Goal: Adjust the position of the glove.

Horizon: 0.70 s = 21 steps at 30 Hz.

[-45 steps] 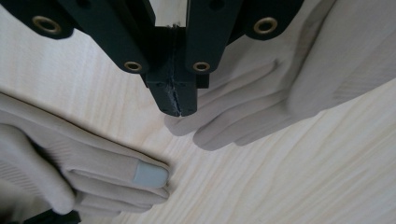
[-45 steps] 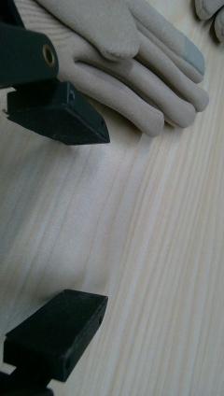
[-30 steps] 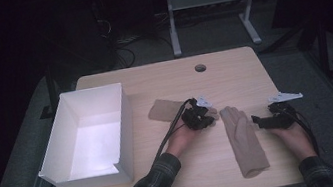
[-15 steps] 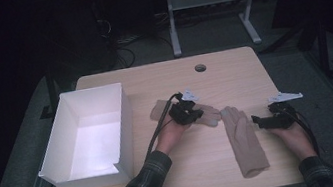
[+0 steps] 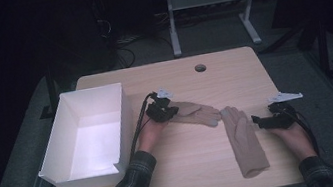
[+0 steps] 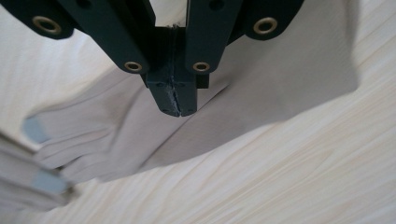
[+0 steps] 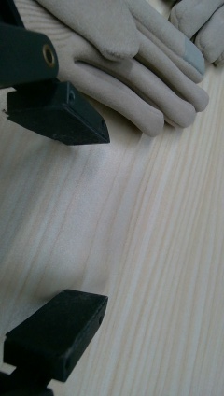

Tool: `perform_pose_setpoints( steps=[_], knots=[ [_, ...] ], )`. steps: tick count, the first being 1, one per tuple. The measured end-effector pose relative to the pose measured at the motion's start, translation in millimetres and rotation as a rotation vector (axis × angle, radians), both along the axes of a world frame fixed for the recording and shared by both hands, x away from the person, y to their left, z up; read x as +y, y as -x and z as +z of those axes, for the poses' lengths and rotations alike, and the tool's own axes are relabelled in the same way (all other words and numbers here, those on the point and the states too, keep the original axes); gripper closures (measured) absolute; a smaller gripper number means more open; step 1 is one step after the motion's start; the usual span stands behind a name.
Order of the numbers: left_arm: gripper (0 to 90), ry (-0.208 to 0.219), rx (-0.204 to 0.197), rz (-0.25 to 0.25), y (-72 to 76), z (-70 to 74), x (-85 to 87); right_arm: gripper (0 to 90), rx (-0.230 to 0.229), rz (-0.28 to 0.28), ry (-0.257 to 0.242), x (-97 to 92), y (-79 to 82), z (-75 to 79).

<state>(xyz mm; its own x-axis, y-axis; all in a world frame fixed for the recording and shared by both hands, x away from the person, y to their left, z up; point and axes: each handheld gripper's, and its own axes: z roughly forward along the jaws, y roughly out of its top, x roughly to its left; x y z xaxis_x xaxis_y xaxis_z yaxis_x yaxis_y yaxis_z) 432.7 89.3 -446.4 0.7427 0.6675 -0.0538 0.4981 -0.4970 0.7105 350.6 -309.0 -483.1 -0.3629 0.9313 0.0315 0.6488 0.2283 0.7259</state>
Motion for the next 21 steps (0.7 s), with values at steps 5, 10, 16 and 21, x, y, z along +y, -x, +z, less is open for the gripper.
perform_pose_setpoints(
  steps=[5,10,16,21],
  knots=[
    [89.4,-0.021,0.011,0.047,-0.3,-7.5,1.0,17.9,0.000,0.000,0.000,0.0,0.0,0.0],
    [89.5,-0.041,0.045,0.074,-0.6,-17.3,4.4,17.9,0.000,0.000,0.000,0.0,0.0,0.0],
    [89.5,-0.045,0.047,0.070,5.9,-16.7,3.6,17.9,0.000,0.000,0.000,0.0,0.0,0.0],
    [89.5,-0.038,0.056,0.068,17.3,-16.6,4.9,17.9,0.000,0.000,0.000,0.0,0.0,0.0]
  ],
)
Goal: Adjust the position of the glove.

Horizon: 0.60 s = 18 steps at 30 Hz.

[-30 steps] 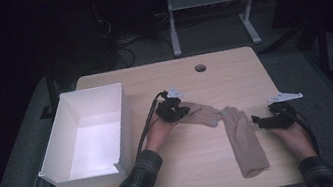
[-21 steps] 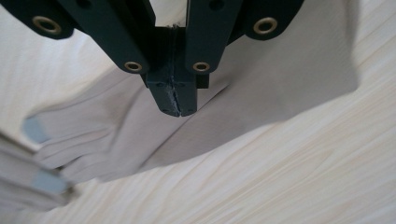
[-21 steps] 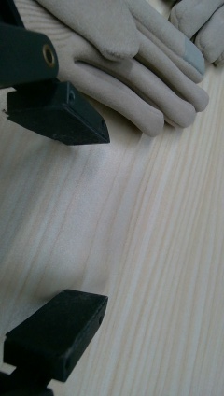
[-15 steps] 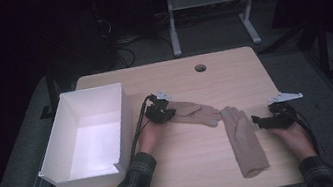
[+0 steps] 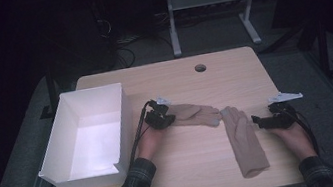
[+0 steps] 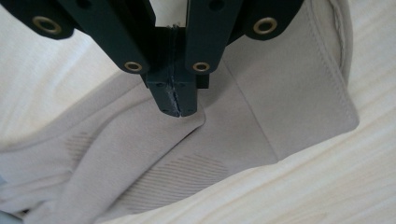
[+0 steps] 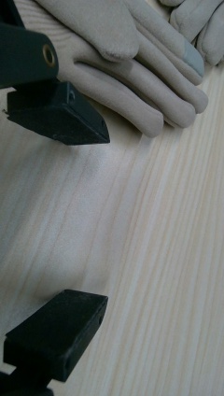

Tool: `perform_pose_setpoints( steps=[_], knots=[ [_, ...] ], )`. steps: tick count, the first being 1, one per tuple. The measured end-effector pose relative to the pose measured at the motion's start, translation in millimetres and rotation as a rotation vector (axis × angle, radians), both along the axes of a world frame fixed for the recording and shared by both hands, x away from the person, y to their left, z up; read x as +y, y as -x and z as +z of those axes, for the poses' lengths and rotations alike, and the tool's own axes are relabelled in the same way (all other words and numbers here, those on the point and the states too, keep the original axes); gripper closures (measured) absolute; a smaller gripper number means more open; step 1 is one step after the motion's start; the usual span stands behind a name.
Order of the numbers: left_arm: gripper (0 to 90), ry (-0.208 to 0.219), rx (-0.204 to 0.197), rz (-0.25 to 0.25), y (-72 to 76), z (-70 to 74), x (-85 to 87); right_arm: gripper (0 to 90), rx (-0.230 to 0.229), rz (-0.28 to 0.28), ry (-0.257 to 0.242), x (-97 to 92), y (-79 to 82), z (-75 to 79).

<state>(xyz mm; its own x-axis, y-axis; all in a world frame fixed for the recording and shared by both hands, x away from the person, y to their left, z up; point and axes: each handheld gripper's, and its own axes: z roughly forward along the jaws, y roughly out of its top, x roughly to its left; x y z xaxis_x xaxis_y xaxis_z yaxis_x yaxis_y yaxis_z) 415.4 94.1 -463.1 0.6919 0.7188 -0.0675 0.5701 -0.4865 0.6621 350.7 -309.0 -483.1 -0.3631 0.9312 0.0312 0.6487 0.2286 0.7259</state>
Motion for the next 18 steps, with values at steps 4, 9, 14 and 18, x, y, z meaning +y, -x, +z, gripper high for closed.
perform_pose_setpoints(
  steps=[4,9,14,18],
  knots=[
    [89.5,-0.013,0.025,-0.007,9.3,2.2,1.0,17.9,0.000,0.000,0.000,0.0,0.0,0.0],
    [89.5,-0.015,0.038,-0.028,24.7,3.4,2.0,17.8,0.000,0.000,0.000,0.0,0.0,0.0],
    [89.5,-0.029,0.042,-0.073,41.5,4.7,2.5,17.8,0.000,0.001,0.001,-0.1,0.0,0.0],
    [89.5,-0.023,0.052,-0.099,50.9,4.9,2.2,17.8,0.001,0.000,-0.001,0.1,0.1,0.1]
  ],
)
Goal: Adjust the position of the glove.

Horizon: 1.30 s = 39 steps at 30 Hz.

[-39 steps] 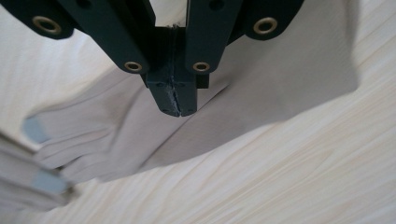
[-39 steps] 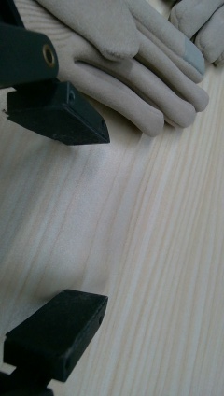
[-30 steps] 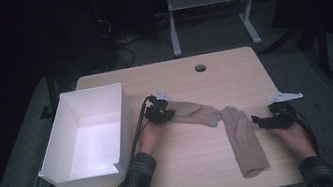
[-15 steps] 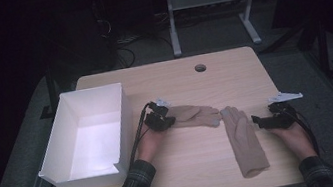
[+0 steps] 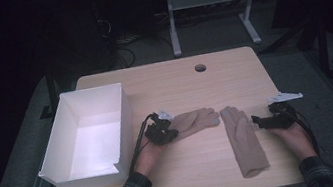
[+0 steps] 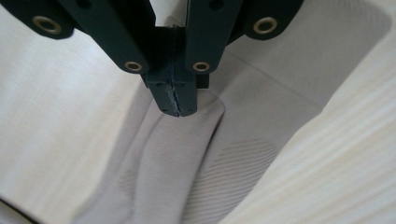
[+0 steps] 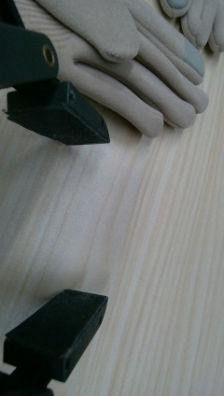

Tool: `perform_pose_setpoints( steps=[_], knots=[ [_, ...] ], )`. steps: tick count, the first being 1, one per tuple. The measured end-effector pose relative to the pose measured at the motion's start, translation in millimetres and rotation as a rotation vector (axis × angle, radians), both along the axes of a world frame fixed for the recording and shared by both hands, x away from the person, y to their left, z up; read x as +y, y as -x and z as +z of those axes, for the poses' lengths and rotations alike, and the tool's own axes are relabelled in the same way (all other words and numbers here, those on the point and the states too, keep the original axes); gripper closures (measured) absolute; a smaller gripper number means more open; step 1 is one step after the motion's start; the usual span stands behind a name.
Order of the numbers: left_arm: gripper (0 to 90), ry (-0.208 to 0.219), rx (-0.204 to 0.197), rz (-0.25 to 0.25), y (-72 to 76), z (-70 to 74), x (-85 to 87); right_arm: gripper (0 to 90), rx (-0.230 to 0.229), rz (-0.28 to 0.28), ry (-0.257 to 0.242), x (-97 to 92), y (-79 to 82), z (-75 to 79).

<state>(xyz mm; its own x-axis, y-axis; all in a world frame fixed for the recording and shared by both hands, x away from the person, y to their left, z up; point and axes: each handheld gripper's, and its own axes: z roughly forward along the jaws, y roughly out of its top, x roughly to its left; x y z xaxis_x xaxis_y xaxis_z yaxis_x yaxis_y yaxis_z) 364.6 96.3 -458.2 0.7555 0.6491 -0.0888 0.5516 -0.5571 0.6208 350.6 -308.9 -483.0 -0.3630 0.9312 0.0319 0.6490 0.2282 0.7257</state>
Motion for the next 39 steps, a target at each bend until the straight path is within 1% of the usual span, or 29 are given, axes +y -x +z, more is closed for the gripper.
perform_pose_setpoints(
  steps=[1,3,7,9,10,11,12,13,14,15,20,21,22,24,25,26,27,29,30,31,32,34,35,36,37,38,39],
  knots=[
    [89.5,0.003,0.002,-0.015,2.9,-0.2,0.4,17.8,0.000,0.000,0.000,0.0,0.0,-0.1],
    [89.5,0.016,0.010,-0.028,7.3,-0.6,1.7,17.8,0.000,0.000,-0.001,0.2,0.0,0.0],
    [89.5,0.038,0.032,-0.041,16.0,-1.1,4.7,17.8,0.001,0.002,0.000,0.2,0.1,0.0],
    [89.5,0.058,0.046,-0.051,23.6,-1.5,5.5,17.8,0.001,0.003,0.000,0.5,0.3,0.1],
    [89.5,0.058,0.046,-0.051,23.6,-1.5,5.5,17.8,0.000,0.005,0.001,0.4,0.3,0.0],
    [89.5,0.064,0.056,-0.076,28.3,-1.8,5.9,17.8,0.000,0.005,0.001,0.4,0.3,0.0],
    [89.5,0.064,0.056,-0.076,28.3,-1.8,5.9,17.8,0.000,0.005,0.001,0.4,0.3,0.0],
    [89.5,0.074,0.061,-0.080,31.0,-2.3,5.0,17.8,0.000,0.005,0.001,0.4,0.3,0.0],
    [89.5,0.071,0.063,-0.093,33.4,-2.2,4.3,17.8,0.000,0.005,0.001,0.4,0.3,0.0],
    [89.5,0.081,0.070,-0.102,36.4,-2.3,2.3,17.9,0.000,0.005,0.001,0.4,0.3,0.0],
    [89.5,0.080,0.072,-0.158,43.1,-3.0,-7.7,17.9,0.000,0.005,0.001,0.5,0.3,-0.1],
    [89.5,0.101,0.080,-0.152,44.8,-3.9,-11.1,17.9,0.000,0.006,0.001,0.4,0.4,0.0],
    [89.5,0.102,0.083,-0.163,45.8,-4.0,-13.5,17.9,0.000,0.006,0.001,0.4,0.4,0.0],
    [89.5,0.096,0.073,-0.185,48.3,-4.2,-18.1,17.9,0.000,0.007,0.002,0.4,0.4,0.0],
    [89.5,0.107,0.076,-0.192,50.9,-4.7,-22.7,17.9,0.001,0.007,0.001,0.4,0.4,0.0],
    [89.5,0.109,0.074,-0.198,52.0,-5.0,-24.9,17.8,0.001,0.007,0.001,0.5,0.4,0.0],
    [89.5,0.097,0.072,-0.219,52.1,-4.6,-26.1,17.8,0.001,0.007,0.001,0.5,0.4,0.0],
    [89.5,0.115,0.072,-0.224,55.0,-5.9,-32.9,17.8,0.001,0.007,0.001,0.4,0.4,0.0],
    [89.5,0.115,0.069,-0.239,56.0,-6.4,-36.7,17.9,0.001,0.009,0.001,0.5,0.5,0.0],
    [89.5,0.115,0.069,-0.239,56.0,-6.4,-36.7,17.9,0.001,0.009,0.001,0.5,0.5,0.0],
    [89.5,0.126,0.068,-0.240,57.9,-7.0,-40.3,17.9,0.001,0.009,0.001,0.5,0.5,0.0],
    [89.5,0.125,0.064,-0.245,59.4,-7.0,-42.6,17.8,0.001,0.009,0.001,0.5,0.4,0.0],
    [89.5,0.114,0.062,-0.256,59.4,-6.3,-42.6,17.9,0.001,0.009,0.001,0.5,0.4,0.0],
    [89.4,0.118,0.064,-0.254,59.3,-5.9,-42.4,17.9,0.001,0.009,0.001,0.5,0.4,0.0],
    [89.4,0.134,0.062,-0.243,58.0,-4.3,-40.2,17.8,0.001,0.009,0.001,0.6,0.5,0.0],
    [89.4,0.134,0.062,-0.243,58.0,-4.3,-40.2,17.8,0.001,0.009,0.001,0.6,0.5,0.0],
    [89.4,0.144,0.052,-0.232,55.6,-0.4,-35.5,17.9,0.001,0.009,0.001,0.5,0.5,0.0]
  ],
)
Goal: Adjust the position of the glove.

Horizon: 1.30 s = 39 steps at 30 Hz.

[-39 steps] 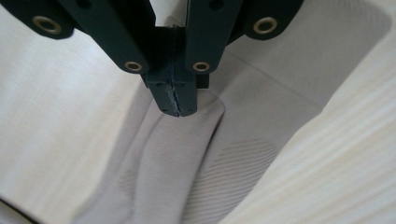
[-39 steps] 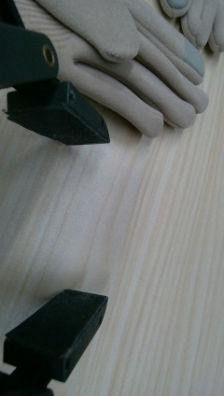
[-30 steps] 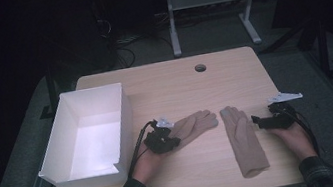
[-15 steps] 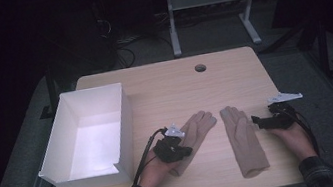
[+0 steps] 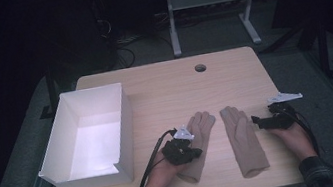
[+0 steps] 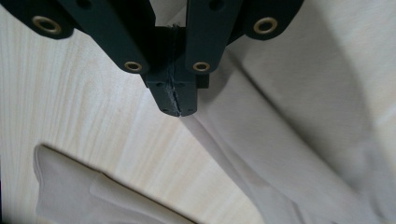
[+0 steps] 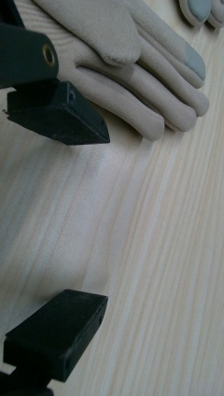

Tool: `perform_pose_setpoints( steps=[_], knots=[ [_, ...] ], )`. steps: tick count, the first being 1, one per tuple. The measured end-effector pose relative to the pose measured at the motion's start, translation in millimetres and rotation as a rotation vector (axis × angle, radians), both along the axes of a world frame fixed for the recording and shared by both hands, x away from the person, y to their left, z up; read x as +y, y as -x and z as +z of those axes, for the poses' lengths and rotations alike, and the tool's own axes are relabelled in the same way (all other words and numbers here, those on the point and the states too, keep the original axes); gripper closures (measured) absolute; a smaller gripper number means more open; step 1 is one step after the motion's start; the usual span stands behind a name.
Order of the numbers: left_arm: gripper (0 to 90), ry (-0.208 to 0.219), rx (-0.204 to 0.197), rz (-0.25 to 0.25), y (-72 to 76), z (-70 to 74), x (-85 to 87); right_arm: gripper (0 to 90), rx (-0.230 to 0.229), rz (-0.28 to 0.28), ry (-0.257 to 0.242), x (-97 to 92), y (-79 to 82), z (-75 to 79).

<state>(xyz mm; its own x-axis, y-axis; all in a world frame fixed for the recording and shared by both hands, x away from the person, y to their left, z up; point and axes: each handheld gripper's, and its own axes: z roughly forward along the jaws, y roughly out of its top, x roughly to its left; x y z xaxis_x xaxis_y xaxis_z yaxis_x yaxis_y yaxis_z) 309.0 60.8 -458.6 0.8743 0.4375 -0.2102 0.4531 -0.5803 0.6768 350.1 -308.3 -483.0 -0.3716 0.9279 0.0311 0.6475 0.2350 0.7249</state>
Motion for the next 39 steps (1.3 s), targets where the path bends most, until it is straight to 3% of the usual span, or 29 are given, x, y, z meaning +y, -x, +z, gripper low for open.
perform_pose_setpoints(
  steps=[4,5,9,12,18,24,28,30,35,37,39],
  knots=[
    [88.1,0.014,-0.023,0.035,-5.3,7.5,8.9,17.9,0.000,0.000,0.000,0.0,0.0,0.0],
    [85.3,0.015,-0.043,0.061,-9.0,9.9,13.7,17.9,0.000,0.000,0.000,0.0,0.0,0.0],
    [79.5,0.010,-0.061,0.103,-16.5,12.1,21.5,17.9,0.000,0.000,0.000,0.0,0.0,0.0],
    [67.8,-0.011,-0.088,0.157,-27.9,12.2,30.2,17.8,0.000,0.000,0.000,0.0,0.0,0.0],
    [60.3,-0.017,-0.062,0.196,-39.1,7.5,35.7,17.9,0.000,0.000,0.000,0.0,-0.1,0.0],
    [58.0,-0.036,-0.054,0.187,-42.6,-2.2,28.8,17.8,0.000,0.000,0.000,0.0,-0.1,0.0],
    [61.0,-0.063,-0.055,0.173,-41.7,-6.4,24.9,17.9,0.000,0.000,0.000,0.0,0.0,0.0],
    [71.1,-0.056,-0.046,0.162,-40.8,-6.7,23.9,17.9,0.000,0.000,0.000,0.0,-0.1,0.0],
    [82.1,-0.043,-0.025,0.148,-40.5,-7.1,23.6,18.5,0.000,0.008,-0.001,0.5,0.2,0.1],
    [83.9,-0.040,-0.017,0.147,-41.3,-6.6,24.7,24.7,-0.009,0.024,-0.004,0.3,1.5,0.3],
    [84.6,-0.020,-0.005,0.156,-42.2,-6.3,26.4,42.1,-0.003,0.057,-0.013,-0.6,4.4,4.0]
  ],
)
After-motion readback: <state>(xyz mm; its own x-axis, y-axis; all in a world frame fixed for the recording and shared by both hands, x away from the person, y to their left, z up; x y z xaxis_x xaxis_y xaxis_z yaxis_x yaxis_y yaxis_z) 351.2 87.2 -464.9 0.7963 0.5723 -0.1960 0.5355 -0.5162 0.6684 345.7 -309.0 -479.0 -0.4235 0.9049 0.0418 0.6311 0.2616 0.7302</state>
